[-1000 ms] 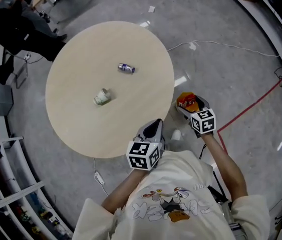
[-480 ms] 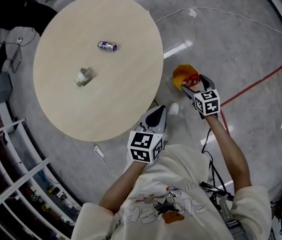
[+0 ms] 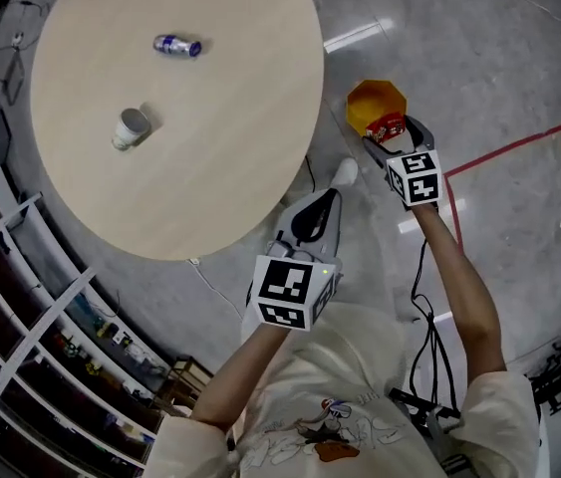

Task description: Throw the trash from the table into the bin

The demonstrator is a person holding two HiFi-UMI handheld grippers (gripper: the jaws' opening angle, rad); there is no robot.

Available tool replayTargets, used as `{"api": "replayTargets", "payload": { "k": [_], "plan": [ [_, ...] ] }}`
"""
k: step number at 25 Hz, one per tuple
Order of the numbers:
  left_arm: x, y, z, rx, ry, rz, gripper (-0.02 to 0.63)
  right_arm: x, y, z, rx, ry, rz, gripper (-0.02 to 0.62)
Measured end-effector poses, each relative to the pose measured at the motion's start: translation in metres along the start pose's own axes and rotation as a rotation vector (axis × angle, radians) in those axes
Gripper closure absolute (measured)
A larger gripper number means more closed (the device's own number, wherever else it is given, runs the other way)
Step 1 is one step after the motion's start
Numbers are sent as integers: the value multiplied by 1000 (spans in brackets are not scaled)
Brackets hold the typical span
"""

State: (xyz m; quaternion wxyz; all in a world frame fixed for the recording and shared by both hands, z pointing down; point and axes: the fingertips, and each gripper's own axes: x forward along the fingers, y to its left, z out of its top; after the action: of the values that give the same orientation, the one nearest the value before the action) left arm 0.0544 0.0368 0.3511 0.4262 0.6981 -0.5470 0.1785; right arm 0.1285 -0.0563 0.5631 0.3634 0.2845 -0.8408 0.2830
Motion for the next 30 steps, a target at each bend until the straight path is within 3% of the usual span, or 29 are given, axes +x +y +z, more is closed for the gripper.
{"api": "replayTargets", "payload": {
  "k": [13,19,30],
  "plan": [
    [122,22,-66,-16,87,9,603,96,-41,-87,-61,119,18,150],
    [201,45,-121,12,139,1,602,161,-76,-147,-46,148,8,150],
    [254,78,-169,47,203,-21,603,229,-110,-187,-53,201,-46,150]
  ]
}}
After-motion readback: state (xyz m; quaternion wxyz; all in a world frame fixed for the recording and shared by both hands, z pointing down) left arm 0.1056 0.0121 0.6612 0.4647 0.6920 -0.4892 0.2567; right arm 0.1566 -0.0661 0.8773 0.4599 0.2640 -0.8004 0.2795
